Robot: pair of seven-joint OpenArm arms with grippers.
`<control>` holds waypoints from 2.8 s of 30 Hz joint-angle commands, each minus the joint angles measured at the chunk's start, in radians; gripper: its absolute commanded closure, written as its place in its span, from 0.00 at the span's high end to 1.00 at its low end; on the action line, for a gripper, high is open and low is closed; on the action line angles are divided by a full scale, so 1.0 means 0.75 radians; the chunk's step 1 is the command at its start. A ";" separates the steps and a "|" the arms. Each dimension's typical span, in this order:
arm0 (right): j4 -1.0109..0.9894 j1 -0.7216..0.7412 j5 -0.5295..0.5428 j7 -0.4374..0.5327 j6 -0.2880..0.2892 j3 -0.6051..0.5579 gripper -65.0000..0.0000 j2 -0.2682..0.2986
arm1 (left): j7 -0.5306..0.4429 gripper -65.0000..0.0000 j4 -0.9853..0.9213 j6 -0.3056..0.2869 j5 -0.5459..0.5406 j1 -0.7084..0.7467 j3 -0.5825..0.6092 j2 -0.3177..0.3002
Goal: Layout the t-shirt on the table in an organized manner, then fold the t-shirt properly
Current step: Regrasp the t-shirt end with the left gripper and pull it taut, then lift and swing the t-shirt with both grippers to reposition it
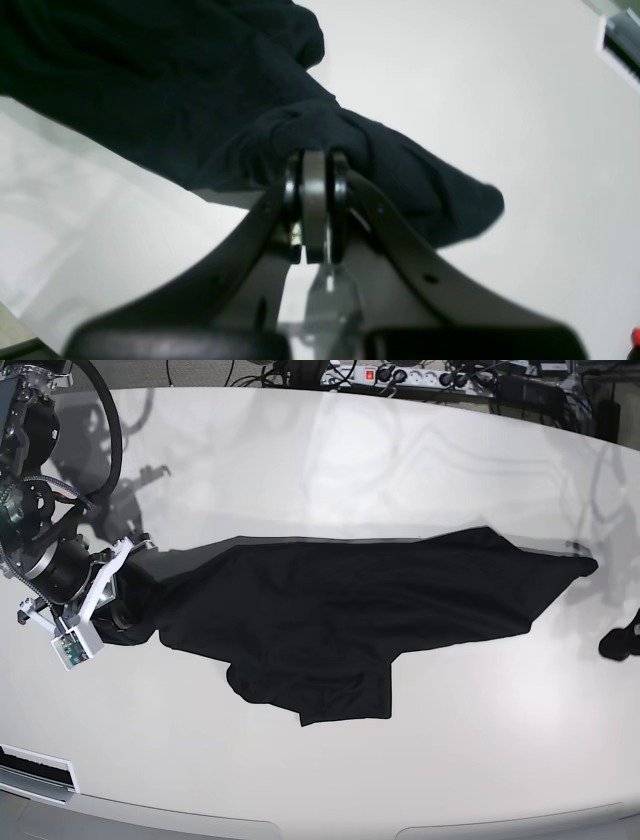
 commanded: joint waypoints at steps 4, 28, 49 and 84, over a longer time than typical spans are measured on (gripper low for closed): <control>-0.002 0.017 0.015 0.030 0.021 0.010 0.00 0.014 | -0.162 0.00 0.014 -0.010 0.113 0.082 -0.006 0.005; -0.002 0.020 0.019 0.025 0.020 0.010 0.00 0.015 | -0.525 0.52 -0.021 0.120 0.630 0.244 -0.005 0.297; -0.002 0.025 -0.074 0.075 0.002 0.010 0.00 0.016 | -0.020 0.00 0.117 0.009 -0.105 -0.091 -0.006 0.052; -0.002 0.397 -0.190 0.172 -0.163 0.010 0.00 0.328 | 0.083 0.00 0.115 -0.010 -0.425 -0.829 0.450 -0.159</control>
